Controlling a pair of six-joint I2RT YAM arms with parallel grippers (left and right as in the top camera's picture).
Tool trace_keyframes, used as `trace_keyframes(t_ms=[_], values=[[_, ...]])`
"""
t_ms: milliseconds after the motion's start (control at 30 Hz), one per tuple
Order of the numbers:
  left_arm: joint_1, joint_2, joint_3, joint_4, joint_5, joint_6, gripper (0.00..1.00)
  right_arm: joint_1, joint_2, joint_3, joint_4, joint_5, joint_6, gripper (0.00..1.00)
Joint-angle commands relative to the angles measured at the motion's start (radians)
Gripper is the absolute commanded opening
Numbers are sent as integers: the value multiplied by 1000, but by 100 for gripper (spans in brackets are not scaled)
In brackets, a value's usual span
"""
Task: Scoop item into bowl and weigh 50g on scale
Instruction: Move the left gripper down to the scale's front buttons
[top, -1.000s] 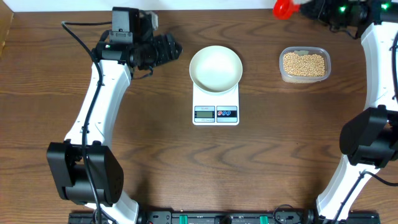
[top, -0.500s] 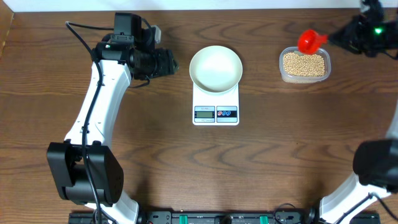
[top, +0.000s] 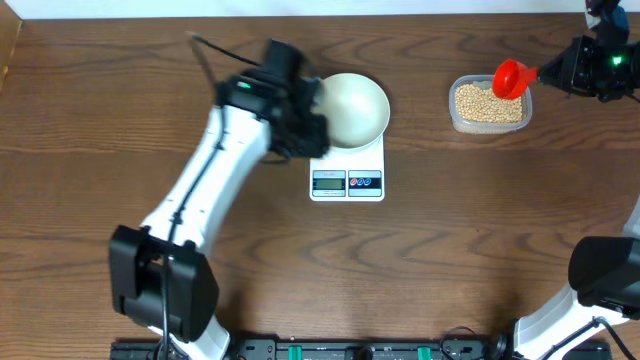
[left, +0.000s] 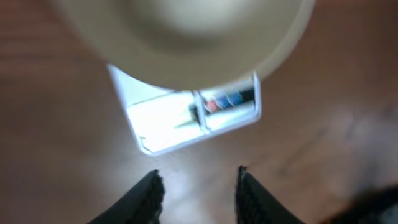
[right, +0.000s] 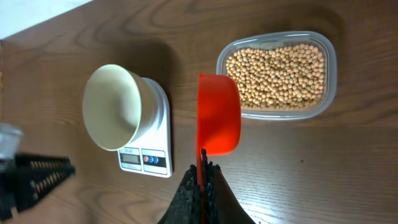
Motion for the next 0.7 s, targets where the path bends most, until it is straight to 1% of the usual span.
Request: trace_keyframes(t_ms=[0, 133, 233, 333, 433, 567, 667], values=[[-52, -50, 7, -31, -57, -78, 32, -19, 3, 10, -1, -1, -36, 1], [-110, -124, -35, -26, -156, -145, 30, -21, 3, 8, -2, -5, -35, 1], [-168, -200, -117, 5, -209, -203, 29, -21, 3, 8, -2, -5, -35, 1], [-219, -280, -258, 111, -216, -275, 30, -21, 3, 8, -5, -8, -35, 1], [-265, -340, -416, 264, -215, -336, 29, -21, 3, 8, -6, -12, -35, 1], [-305, -344, -542, 441, -216, -338, 30, -19, 3, 8, -5, -11, -34, 1], [-309, -310, -571, 513, -216, -305, 27, -19, 3, 8, -3, -11, -34, 1]])
